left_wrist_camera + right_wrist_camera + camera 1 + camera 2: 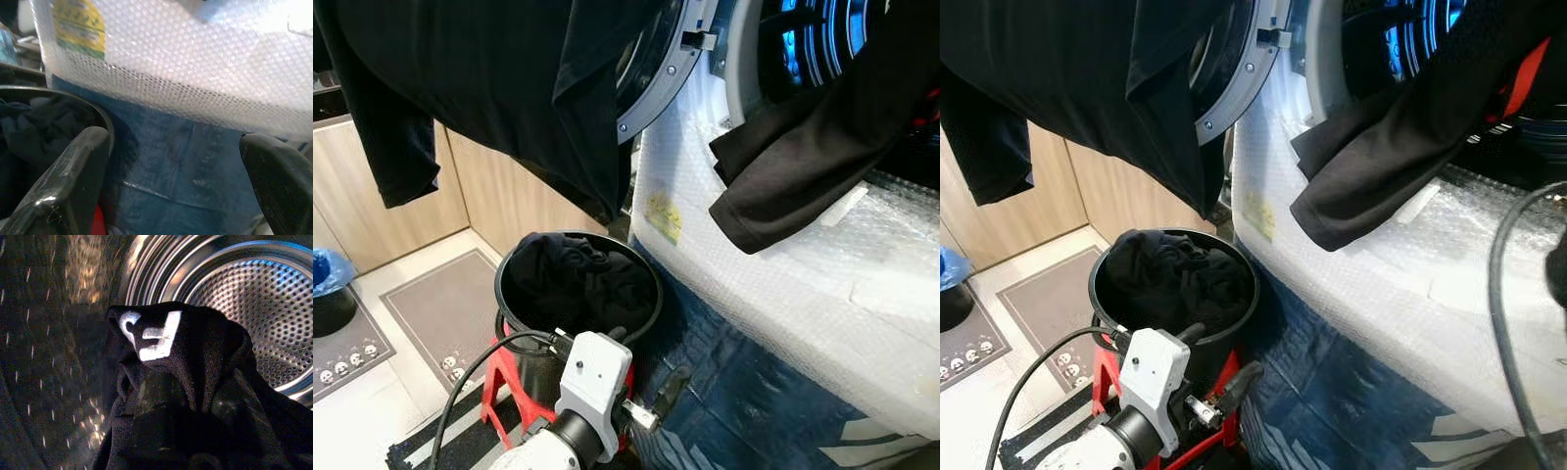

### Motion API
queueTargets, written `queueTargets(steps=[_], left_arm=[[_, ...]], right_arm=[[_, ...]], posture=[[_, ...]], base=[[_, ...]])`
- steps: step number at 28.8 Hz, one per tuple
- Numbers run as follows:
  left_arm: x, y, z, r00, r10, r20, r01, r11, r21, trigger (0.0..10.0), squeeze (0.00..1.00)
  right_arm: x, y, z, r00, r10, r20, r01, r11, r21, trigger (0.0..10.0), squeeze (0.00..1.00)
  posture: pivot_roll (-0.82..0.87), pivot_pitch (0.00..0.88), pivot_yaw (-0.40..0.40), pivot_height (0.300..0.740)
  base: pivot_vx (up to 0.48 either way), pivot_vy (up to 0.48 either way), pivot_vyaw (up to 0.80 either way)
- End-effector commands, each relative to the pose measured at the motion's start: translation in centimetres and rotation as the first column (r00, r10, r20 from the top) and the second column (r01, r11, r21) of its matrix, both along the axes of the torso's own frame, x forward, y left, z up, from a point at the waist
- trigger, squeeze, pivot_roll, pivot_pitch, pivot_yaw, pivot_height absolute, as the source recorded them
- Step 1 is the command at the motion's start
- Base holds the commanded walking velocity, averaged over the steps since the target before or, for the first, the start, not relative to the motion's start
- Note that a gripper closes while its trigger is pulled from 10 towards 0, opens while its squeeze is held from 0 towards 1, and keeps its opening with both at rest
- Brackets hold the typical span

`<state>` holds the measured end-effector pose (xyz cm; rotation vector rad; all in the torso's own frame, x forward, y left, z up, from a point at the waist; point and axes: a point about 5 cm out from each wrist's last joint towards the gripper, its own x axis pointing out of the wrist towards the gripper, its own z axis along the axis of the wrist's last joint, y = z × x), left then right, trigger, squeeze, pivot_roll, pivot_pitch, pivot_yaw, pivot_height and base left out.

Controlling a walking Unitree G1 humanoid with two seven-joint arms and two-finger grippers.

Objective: Clothes washing

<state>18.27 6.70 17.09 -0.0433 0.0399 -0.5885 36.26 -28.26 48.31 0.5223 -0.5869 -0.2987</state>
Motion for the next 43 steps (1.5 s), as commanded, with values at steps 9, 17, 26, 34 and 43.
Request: queueTargets(steps=[9, 17, 26, 34, 43], left_arm=[[-0.8, -0.5, 0.6, 1.0, 0.011, -0.007, -0.011, 1.0, -0.027, 10.0, 0.0], [-0.5, -0.3, 0.6, 1.0, 0.017, -0.011, -0.018, 1.0, -0.023, 10.0, 0.0], [0.3, -0.2, 0.8, 1.0, 0.001, 0.006, -0.001, 1.0, -0.01, 10.0, 0.0], [1.3, 0.1, 1.0, 0.999, -0.023, 0.031, 0.023, 1.0, 0.006, 10.0, 0.0], [2.2, 0.2, 1.4, 0.998, -0.038, 0.059, 0.037, 0.999, 0.014, 10.0, 0.0]], right_arm=[[3.9, 4.8, -5.8, 0.934, 0.011, -0.358, -0.15, 0.919, -0.364, 10.0, 0.0], [3.9, 3.2, -7.6, 0.881, -0.046, -0.471, -0.182, 0.885, -0.428, 10.0, 0.29], [3.2, 1.1, -8.5, 0.833, -0.117, -0.541, -0.182, 0.866, -0.467, 10.0, 1.0], [2.6, 2.0, -8.8, 0.825, -0.03, -0.565, -0.255, 0.872, -0.418, 10.0, 1.0], [0.0, 1.4, -9.2, 0.853, 0.03, -0.522, -0.316, 0.825, -0.469, 10.0, 1.0]], posture=[[0.04, 0.125, -0.178, 0.74], [0.02, 0.133, -0.162, 0.74], [0.0, 0.12, -0.14, 0.74], [-0.01, 0.087, -0.109, 0.74], [-0.03, 0.05, -0.084, 0.74]], base=[[0.0, 0.0, 0.0], [0.0, 0.0, 0.0], [0.0, 0.0, 0.0], [0.0, 0.0, 0.0], [0.0, 0.0, 0.0]])
